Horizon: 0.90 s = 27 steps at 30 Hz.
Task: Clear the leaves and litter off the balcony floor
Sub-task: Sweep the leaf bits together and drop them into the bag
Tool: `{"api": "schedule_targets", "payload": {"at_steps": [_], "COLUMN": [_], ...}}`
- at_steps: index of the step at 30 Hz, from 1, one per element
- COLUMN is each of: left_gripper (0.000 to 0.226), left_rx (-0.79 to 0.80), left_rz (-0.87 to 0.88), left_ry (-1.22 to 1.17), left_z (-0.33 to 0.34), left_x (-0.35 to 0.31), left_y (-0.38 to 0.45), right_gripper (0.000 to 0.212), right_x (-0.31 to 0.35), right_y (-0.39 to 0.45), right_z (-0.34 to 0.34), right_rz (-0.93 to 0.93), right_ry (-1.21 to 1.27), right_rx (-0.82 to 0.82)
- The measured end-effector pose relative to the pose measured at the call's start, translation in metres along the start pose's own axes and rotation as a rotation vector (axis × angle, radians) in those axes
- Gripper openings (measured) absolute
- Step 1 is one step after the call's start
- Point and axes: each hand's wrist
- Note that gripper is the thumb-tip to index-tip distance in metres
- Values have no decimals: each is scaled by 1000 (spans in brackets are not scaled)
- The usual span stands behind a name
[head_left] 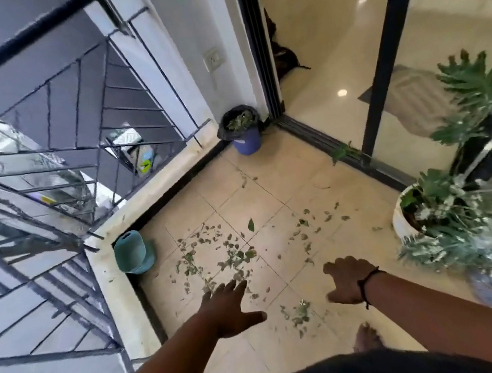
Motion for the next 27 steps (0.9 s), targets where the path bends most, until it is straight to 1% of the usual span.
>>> {"api": "schedule_targets", "payload": {"at_steps": [2,4,5,7,8,9,10,12,15,17,19,20,21,23,24,27], "left_gripper": [98,101,109,130,135,134,129,113,100,98,103,106,107,100,95,94], "left_rx": [11,41,60,80,103,119,142,170,214,249,302,314,318,313,303,289], "left_rz": [14,35,48,74,88,96,103,111,171,202,219,218,211,187,172,140], "left_ry": [-37,-57,-61,-61,-52,-47,-46,-34,8,35,73,83,93,106,106,100], "left_z": [0,6,11,23,31,37,46,61,86,100,114,120,126,140,147,173], "left_x": [-7,-11,-10,-3,2,7,14,28,61,84,111,126,138,162,171,184], "left_y": [10,22,28,40,48,54,64,83,125,151,180,197,213,251,269,329], "right_gripper": [71,70,69,68,67,67,66,65,60,55,63,67,67,63,64,72], "right_x": [-13,-24,-27,-29,-28,-27,-25,-22,-4,15,41,54,66,89,96,99], "right_y": [9,16,20,26,30,34,40,50,78,94,122,141,156,186,203,258], "right_z": [8,15,20,30,37,42,49,64,97,131,177,201,222,247,254,284], "right_rz": [25,60,79,111,131,157,189,251,396,489,527,525,533,577,614,659], "right_ry": [41,72,86,101,113,125,150,217,423,641,792,804,795,756,752,843], "right_rx": [19,50,72,90,98,102,112,104,68,-1,-32,-26,-19,-17,-8,2]}}
Point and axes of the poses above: each hand's wrist, its own y-axis towards the middle knuckle, its own z-axis out of the palm, x = y × z, and after that the axes turned 6 degrees about x, right-handed
